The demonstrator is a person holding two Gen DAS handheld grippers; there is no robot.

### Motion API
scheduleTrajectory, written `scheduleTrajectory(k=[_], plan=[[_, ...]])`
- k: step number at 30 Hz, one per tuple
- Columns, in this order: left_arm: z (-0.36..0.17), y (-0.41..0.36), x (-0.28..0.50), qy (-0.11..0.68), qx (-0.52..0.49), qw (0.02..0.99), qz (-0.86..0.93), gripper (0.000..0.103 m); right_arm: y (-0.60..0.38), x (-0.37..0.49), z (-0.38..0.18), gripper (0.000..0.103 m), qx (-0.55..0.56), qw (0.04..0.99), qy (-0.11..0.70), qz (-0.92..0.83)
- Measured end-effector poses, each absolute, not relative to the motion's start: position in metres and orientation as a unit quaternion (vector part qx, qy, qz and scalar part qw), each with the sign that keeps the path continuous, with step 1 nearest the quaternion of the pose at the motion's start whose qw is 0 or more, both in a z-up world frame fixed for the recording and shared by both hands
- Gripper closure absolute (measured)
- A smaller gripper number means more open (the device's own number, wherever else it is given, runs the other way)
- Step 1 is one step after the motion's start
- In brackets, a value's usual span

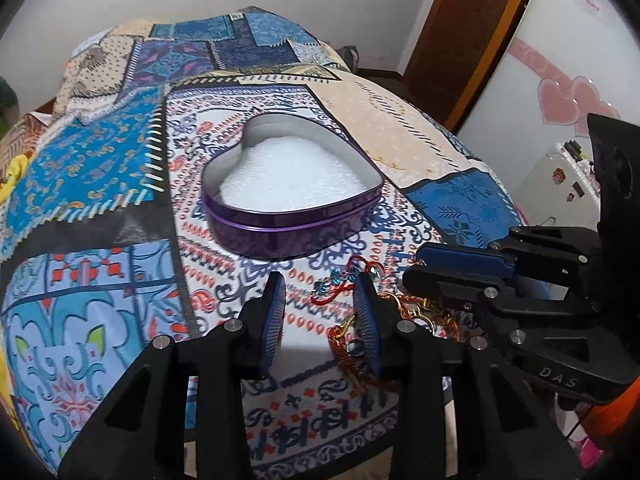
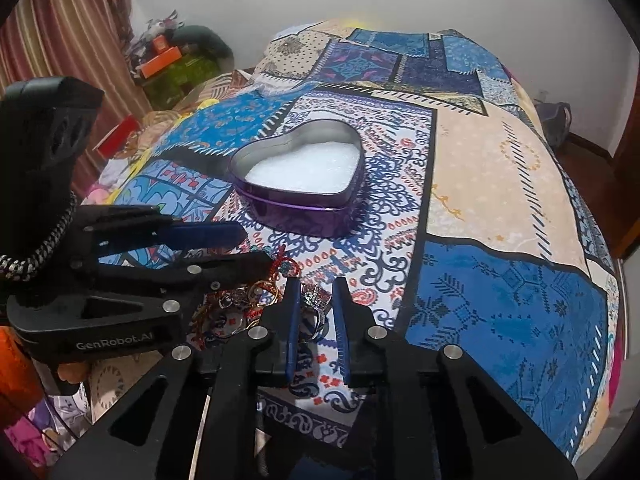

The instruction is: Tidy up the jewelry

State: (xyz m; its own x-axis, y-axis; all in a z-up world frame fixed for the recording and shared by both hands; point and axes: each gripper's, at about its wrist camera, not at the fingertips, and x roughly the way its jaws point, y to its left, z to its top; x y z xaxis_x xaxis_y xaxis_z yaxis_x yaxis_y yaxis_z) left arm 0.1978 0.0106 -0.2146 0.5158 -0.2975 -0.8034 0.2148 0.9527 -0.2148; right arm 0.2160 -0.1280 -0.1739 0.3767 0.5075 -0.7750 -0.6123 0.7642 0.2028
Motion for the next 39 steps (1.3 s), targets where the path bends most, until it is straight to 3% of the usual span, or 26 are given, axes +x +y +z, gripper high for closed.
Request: scheduleTrajectory(k=[2, 4, 7, 16, 39], plan=[[-0.215, 0.008, 0.198, 0.468, -0.045, 0.87, -0.15, 0.069, -0.132, 0.217, -0.173, 0.089, -0.055, 0.831, 0.443, 0.332], [-0.216, 0.007, 0.198, 0.468, -0.045, 0.869, -0.155, 0.084, -0.136, 0.218, -0.17, 0.089, -0.052, 0.836, 0.44, 0.324], [-0.216, 0.005, 0.2, 0.469, -0.046, 0.868, -0.155, 0.098, -0.14, 0.218, -0.165, 0.089, -0.048, 0.841, 0.436, 0.317], [-0.203, 0.009, 0.186, 0.455, -0.052, 0.878, -0.141, 0.098, -0.146, 0.212, -0.145, 0.089, -0.046, 0.856, 0.414, 0.306], [-0.11, 0.026, 0.164, 0.344, -0.046, 0.931, -0.116, 0.098, -0.136, 0.209, -0.098, 0.089, -0.039, 0.883, 0.347, 0.312]])
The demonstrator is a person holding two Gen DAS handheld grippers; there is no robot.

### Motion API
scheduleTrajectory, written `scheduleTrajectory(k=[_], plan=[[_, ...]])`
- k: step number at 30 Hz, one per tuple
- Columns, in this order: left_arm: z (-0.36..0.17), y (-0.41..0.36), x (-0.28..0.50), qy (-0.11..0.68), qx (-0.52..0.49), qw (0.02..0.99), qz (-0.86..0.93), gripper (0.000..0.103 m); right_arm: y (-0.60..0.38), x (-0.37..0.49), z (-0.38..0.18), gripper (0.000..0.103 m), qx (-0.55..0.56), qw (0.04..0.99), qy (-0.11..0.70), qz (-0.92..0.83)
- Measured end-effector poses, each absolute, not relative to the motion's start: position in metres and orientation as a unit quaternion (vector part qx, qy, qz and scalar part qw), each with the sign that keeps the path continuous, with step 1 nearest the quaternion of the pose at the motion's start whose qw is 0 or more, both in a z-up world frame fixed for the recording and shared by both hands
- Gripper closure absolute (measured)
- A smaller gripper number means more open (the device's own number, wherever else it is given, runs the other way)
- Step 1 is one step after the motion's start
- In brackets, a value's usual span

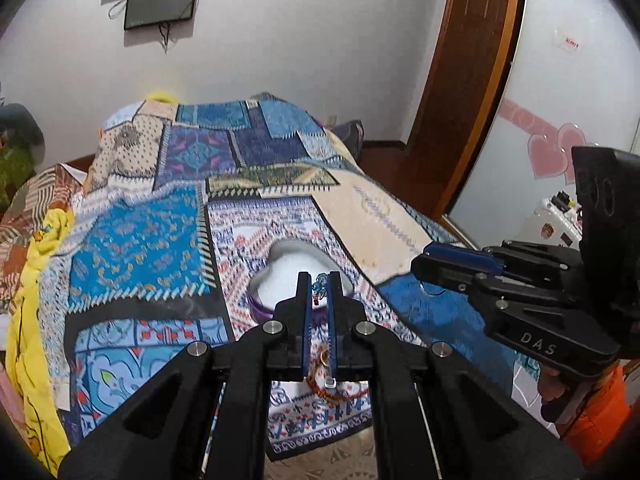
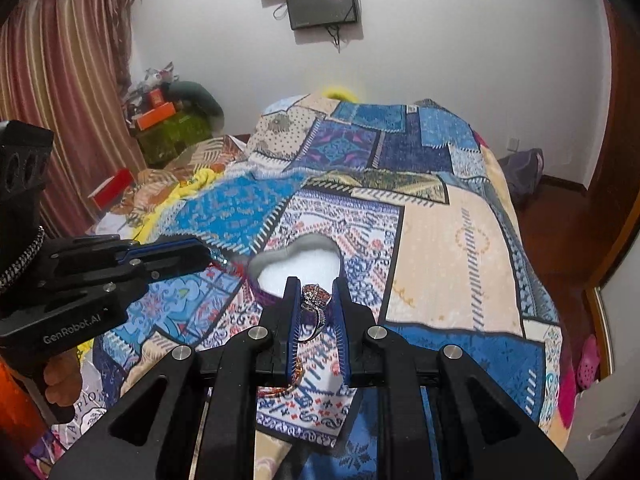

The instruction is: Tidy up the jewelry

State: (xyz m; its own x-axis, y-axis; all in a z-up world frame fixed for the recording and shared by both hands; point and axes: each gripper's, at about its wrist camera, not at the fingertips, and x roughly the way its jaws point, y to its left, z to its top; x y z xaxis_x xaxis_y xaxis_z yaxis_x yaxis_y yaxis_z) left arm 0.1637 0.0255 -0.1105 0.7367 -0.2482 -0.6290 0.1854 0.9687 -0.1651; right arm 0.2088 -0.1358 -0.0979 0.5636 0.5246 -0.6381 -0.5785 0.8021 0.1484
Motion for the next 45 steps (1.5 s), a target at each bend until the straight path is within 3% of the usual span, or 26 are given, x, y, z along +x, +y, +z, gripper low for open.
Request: scheduleTrajectory(k=[20, 36, 45], plan=[[-0.113, 0.047, 0.21, 0.33, -0.066, 0.936, -0.107, 0.098, -0.099, 0.25, -0.116, 0.089, -0.066, 0.872, 0.355, 0.332], [-0.176, 0.046, 0.23, 0.414, -0.073, 0.899, -0.124, 0.098, -0.084, 0.273, -0.155, 0.089, -0.086, 0.826, 0.424, 0.36], [-0.182, 0.049, 0.231, 0.424, -0.079, 0.894, -0.121, 0.098, -0.079, 0.276, -0.16, 0.089, -0.095, 0.816, 0.437, 0.366]])
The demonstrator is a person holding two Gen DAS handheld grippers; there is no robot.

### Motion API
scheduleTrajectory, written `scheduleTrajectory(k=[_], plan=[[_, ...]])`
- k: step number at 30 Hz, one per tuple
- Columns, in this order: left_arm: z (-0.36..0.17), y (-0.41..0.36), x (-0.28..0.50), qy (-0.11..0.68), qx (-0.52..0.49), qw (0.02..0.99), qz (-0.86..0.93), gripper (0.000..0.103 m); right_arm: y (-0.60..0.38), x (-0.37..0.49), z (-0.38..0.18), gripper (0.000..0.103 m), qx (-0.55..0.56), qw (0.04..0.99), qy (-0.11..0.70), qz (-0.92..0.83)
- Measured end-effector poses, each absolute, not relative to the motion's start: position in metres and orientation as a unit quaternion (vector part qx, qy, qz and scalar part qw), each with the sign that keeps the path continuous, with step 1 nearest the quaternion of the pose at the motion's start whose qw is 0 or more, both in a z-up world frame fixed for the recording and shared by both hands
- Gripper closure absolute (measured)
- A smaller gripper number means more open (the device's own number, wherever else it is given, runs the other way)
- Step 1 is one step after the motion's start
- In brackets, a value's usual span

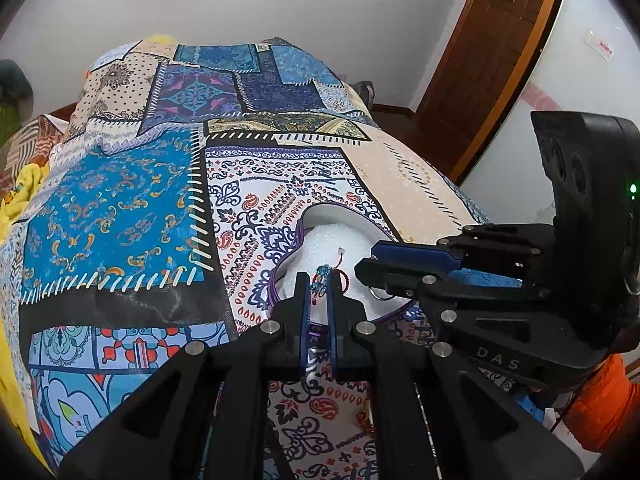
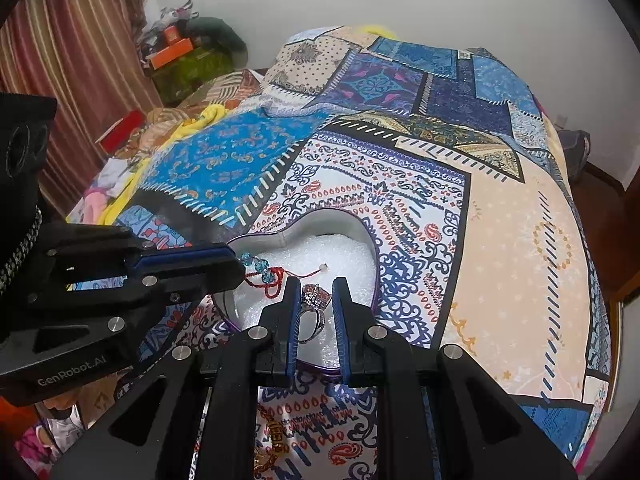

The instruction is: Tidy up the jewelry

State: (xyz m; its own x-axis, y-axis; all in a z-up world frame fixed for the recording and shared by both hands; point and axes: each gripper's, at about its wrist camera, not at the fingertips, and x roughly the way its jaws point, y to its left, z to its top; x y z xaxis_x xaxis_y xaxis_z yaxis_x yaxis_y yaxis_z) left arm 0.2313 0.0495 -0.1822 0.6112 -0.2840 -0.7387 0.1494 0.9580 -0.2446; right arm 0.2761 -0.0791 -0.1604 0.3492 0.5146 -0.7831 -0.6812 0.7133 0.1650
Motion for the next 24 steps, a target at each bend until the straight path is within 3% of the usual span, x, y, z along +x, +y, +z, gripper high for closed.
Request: scheduleTrajectory(k=[8, 16, 20, 24], plan=[[-0.177, 0.052, 0.227, 0.423, -0.072, 0.897, -0.107, 0.097, -0.077, 0.273, -0.158, 0.088, -0.11, 0.823, 0.434, 0.349], [-0.164, 0.057, 0.213, 0.412, -0.067, 0.904, -0.089, 0.085, -0.082, 0.262, -0.141, 0.085, -0.117, 0.837, 0.417, 0.335], [-0.156, 0.057, 0.205, 0.406, -0.061, 0.908, -0.077, 0.081, -0.086, 0.253, -0.128, 0.079, -0.119, 0.846, 0.401, 0.33], [-0.149, 0.056, 0.194, 0.402, -0.058, 0.911, -0.067, 0.077, -0.093, 0.245, -0.118, 0.06, -0.111, 0.856, 0.387, 0.325]])
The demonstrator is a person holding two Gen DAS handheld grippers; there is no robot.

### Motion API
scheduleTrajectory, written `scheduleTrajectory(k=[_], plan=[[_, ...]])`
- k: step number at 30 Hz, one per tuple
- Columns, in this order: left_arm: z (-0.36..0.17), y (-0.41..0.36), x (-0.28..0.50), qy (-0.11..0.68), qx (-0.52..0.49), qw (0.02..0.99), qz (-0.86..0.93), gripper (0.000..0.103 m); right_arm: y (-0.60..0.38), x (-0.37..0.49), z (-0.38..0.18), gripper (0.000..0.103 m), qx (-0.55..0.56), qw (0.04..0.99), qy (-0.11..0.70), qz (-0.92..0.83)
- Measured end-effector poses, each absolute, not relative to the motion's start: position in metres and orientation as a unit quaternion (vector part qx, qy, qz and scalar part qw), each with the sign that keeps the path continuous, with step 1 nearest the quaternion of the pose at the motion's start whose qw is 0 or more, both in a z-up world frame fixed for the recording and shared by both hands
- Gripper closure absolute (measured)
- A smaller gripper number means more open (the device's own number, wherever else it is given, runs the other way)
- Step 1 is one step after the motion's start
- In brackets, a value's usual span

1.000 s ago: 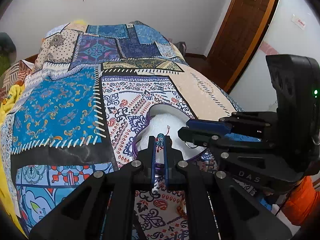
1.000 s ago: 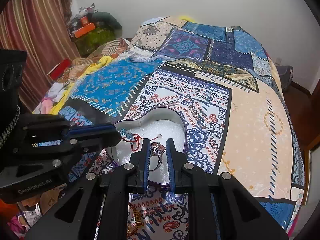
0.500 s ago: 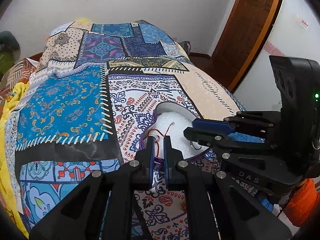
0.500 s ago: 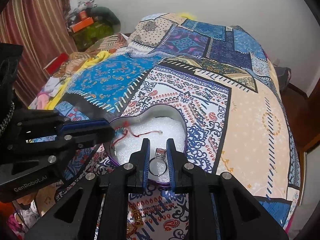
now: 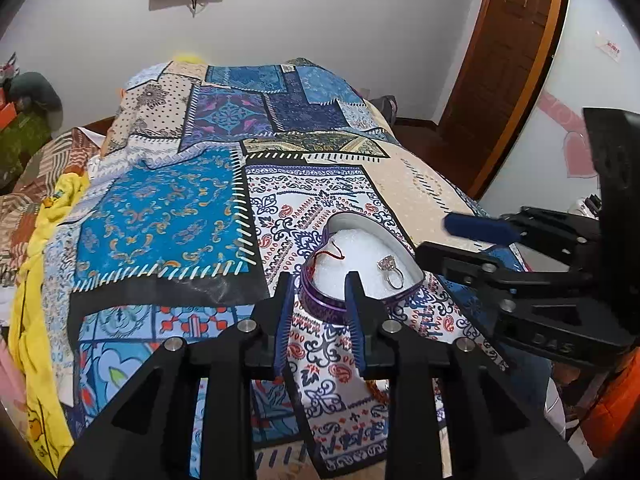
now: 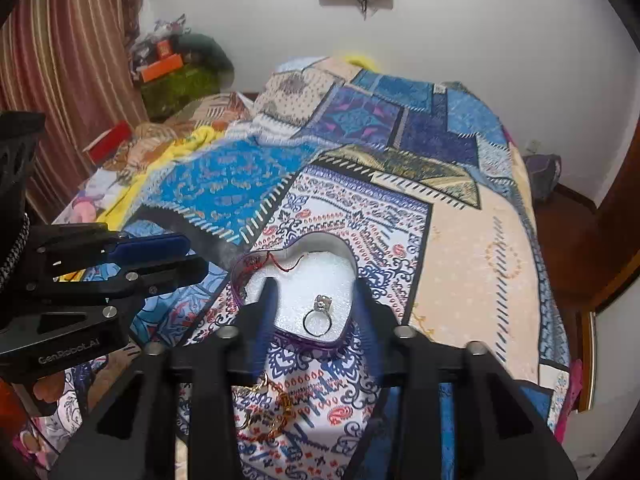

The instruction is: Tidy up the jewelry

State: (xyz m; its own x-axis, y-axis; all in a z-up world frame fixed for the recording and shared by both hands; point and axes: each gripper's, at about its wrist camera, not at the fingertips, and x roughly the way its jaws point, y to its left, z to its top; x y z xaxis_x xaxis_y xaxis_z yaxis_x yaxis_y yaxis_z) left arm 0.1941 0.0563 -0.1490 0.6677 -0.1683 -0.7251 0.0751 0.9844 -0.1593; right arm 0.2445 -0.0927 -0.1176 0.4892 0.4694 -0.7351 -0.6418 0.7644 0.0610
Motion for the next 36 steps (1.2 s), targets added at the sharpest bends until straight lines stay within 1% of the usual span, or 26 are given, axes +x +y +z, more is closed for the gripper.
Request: scheduleTrajectory(k=[3, 7, 11, 13, 20, 29, 30, 32, 35, 36], plan=[[-0.144, 0.056, 0.185, 0.399, -0.057, 0.913, -0.062, 0.073, -0.098, 0.235, -0.109, 0.059, -0.11, 0.863, 0.376, 0.319], [-0.138, 0.052, 0.173, 0.394, -0.053, 0.916, -0.056, 0.066, -0.106, 0.224, -0.101, 0.059, -0.099, 0.867, 0.37, 0.318], [-0.137, 0.049, 0.163, 0.398, -0.049, 0.915, -0.052, 0.064, -0.112, 0.217, -0.097, 0.058, -0.095, 0.87, 0.368, 0.314], [-0.138, 0.049, 0.159, 0.403, -0.051, 0.913, -0.05, 0.06, -0.116, 0.213, -0.097, 0.058, -0.092, 0.871, 0.368, 0.311], [-0.161, 0.046, 0.154, 0.446, -0.07, 0.89, -0.058, 0.059, -0.131, 0.205, -0.103, 0.058, -0.084, 0.873, 0.377, 0.298], [-0.201, 0.027, 0.16, 0.492, -0.063, 0.865, -0.074, 0.06, -0.146, 0.201, -0.121, 0.058, -0.076, 0.871, 0.397, 0.28], [-0.205, 0.025, 0.162, 0.495, -0.067, 0.863, -0.075, 0.06, -0.148, 0.202, -0.123, 0.058, -0.075, 0.87, 0.399, 0.279], [-0.209, 0.024, 0.163, 0.499, -0.075, 0.859, -0.08, 0.064, -0.151, 0.202, -0.125, 0.058, -0.071, 0.87, 0.403, 0.277], [-0.211, 0.022, 0.164, 0.495, -0.076, 0.862, -0.078, 0.075, -0.155, 0.204, -0.129, 0.058, -0.066, 0.869, 0.408, 0.273], [-0.212, 0.021, 0.164, 0.495, -0.078, 0.862, -0.08, 0.081, -0.157, 0.204, -0.131, 0.058, -0.064, 0.868, 0.41, 0.273]])
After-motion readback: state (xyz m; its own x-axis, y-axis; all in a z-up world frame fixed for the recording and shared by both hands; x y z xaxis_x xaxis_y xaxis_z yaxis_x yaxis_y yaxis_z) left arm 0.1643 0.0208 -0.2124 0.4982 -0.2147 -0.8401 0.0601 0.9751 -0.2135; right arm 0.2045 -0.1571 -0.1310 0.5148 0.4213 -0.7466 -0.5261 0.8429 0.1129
